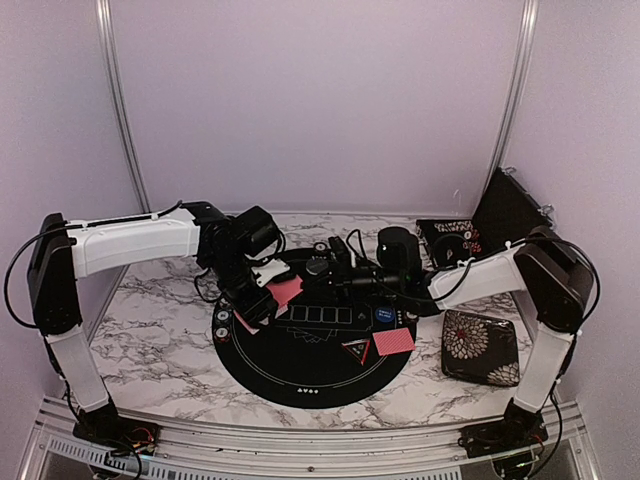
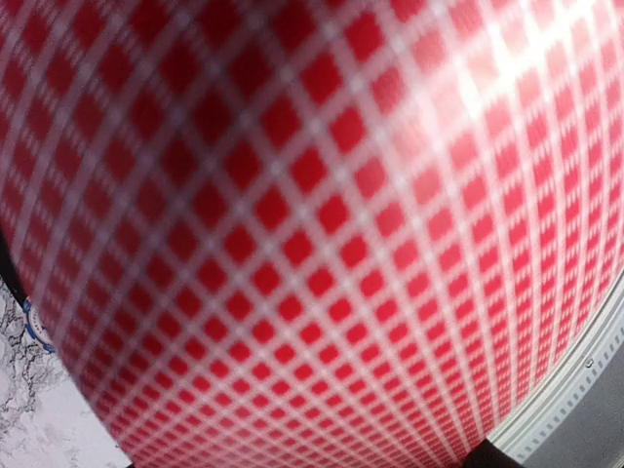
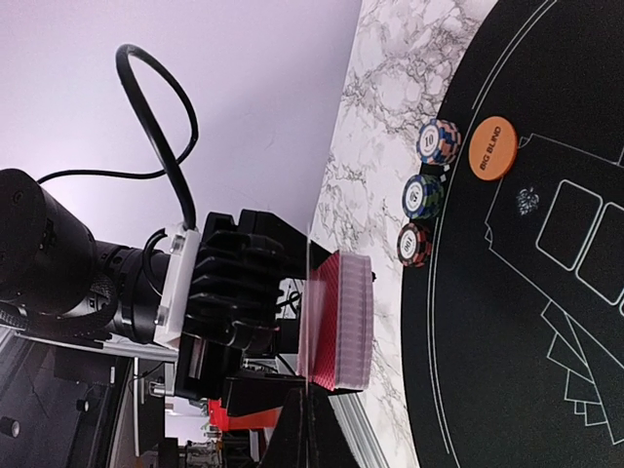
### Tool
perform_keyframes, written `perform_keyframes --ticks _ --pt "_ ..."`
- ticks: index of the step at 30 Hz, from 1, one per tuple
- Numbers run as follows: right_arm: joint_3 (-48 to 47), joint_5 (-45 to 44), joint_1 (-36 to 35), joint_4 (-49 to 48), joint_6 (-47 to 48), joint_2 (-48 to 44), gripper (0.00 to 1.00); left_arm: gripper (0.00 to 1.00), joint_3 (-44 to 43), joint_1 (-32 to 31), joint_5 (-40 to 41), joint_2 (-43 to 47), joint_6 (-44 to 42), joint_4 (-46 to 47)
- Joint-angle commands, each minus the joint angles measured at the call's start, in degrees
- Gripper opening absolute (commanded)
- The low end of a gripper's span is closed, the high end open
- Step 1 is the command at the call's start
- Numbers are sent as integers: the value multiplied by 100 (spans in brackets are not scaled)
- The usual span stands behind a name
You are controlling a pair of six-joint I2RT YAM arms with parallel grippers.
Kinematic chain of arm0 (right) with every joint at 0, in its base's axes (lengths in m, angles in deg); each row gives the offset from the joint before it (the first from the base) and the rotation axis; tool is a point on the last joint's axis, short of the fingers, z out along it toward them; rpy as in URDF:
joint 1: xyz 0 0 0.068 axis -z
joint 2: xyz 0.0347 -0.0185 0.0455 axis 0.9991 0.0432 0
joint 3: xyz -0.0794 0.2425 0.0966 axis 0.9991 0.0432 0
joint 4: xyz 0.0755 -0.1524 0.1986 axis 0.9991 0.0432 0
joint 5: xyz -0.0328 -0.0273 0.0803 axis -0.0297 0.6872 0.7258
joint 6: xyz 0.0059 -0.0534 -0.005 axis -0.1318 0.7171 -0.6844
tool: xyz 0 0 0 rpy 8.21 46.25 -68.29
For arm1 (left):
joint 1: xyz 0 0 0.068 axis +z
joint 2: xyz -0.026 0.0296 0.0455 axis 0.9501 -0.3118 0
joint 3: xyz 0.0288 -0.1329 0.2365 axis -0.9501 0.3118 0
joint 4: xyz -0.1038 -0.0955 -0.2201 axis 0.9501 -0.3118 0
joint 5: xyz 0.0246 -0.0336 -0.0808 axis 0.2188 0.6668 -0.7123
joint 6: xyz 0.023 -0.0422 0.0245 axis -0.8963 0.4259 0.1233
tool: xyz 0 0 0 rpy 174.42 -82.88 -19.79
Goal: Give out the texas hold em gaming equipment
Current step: Pick up the poker card from the face-down deck piles.
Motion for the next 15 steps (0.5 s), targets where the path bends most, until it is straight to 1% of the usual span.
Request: perform_keyframes --ticks 1,15 --pt "-9 41 112 51 33 -245 0 56 50 66 -35 332 70 81" --pt "-67 232 406 84 22 -256 0 55 369 226 -47 536 152 174"
